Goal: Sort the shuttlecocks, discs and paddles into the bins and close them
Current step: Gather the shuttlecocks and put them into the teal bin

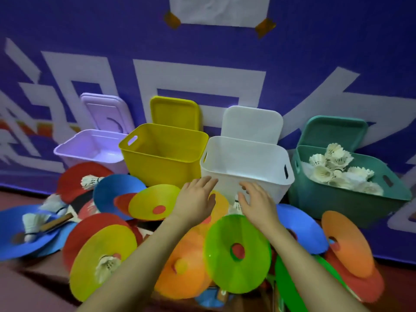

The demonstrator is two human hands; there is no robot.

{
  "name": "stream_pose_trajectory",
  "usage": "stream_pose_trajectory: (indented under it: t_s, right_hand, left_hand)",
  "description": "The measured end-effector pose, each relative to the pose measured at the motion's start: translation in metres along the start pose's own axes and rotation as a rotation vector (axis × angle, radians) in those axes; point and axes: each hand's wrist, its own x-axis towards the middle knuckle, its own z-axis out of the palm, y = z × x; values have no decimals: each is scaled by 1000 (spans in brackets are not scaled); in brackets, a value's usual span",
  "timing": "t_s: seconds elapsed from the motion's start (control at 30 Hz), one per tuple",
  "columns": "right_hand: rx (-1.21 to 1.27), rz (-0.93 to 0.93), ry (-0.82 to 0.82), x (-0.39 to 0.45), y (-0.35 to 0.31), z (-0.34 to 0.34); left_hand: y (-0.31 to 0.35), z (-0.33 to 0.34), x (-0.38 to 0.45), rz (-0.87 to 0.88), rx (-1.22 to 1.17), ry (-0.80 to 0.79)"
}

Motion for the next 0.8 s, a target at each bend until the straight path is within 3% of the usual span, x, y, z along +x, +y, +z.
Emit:
stream_pose_trajectory:
  t_s: [0.33,0.8]
  right_hand:
    - [104,-37,-78,12,-124,85]
    - [210,-298,-352,89,-260,228]
  left_hand:
    - [-129,-41,-65,-157,23,41]
    - [-299,-56,-114,-538,-20,48]
